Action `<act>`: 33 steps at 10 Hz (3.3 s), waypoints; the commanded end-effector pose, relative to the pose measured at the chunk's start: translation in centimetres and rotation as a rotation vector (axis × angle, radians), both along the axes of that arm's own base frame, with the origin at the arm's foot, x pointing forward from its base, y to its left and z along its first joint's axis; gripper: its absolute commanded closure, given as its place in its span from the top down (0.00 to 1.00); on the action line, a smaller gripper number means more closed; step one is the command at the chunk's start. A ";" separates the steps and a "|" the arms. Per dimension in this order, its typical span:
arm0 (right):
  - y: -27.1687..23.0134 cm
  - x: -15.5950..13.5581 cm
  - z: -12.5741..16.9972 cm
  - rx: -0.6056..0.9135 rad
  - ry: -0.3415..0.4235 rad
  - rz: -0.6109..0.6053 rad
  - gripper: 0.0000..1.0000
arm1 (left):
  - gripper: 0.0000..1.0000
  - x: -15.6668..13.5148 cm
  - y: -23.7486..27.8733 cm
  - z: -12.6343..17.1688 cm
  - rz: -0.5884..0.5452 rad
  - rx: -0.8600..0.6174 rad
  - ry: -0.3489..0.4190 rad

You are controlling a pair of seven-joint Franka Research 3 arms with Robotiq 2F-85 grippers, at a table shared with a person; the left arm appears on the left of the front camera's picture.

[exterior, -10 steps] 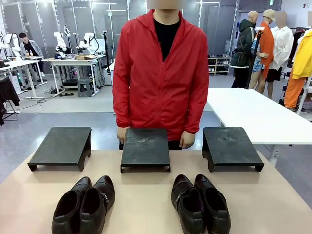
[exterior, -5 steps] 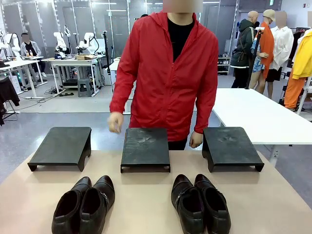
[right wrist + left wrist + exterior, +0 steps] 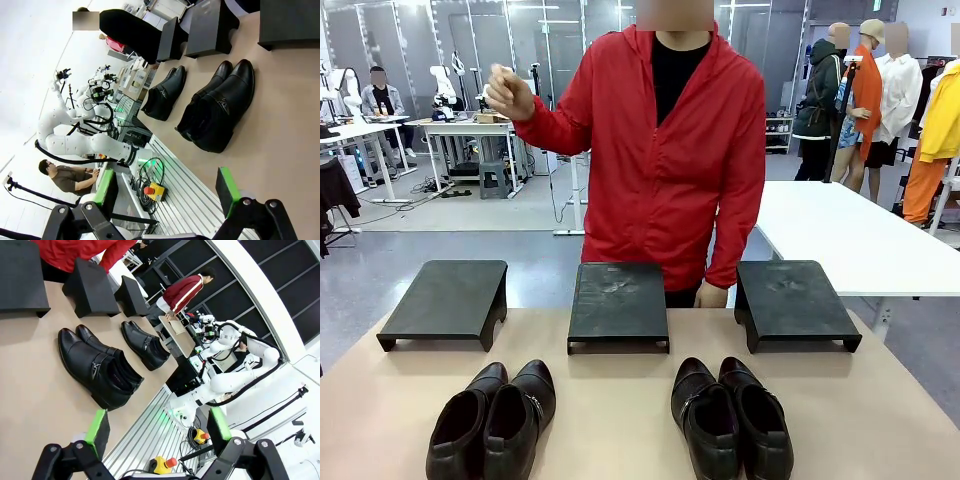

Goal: Place the shoes on the stand as instructed by the person.
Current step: Pick up one pair of Shoes and place it on the Shoes Stand indicated by the person.

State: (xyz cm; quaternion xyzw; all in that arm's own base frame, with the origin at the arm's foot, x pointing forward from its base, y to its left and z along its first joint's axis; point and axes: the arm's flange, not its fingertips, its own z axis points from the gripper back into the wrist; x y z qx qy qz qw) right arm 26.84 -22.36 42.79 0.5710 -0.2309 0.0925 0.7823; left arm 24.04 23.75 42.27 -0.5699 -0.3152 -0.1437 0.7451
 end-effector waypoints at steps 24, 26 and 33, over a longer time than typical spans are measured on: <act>-0.1 0.0 0.1 0.009 -0.004 0.002 1.00 | 1.00 6.4 -30.8 13.1 -0.082 0.948 0.451; -0.1 0.0 0.1 0.009 -0.004 0.002 1.00 | 1.00 5.9 -35.0 11.0 0.062 1.040 0.437; -0.1 0.0 0.1 0.009 -0.004 0.002 1.00 | 1.00 7.5 -41.9 2.9 0.242 1.109 0.555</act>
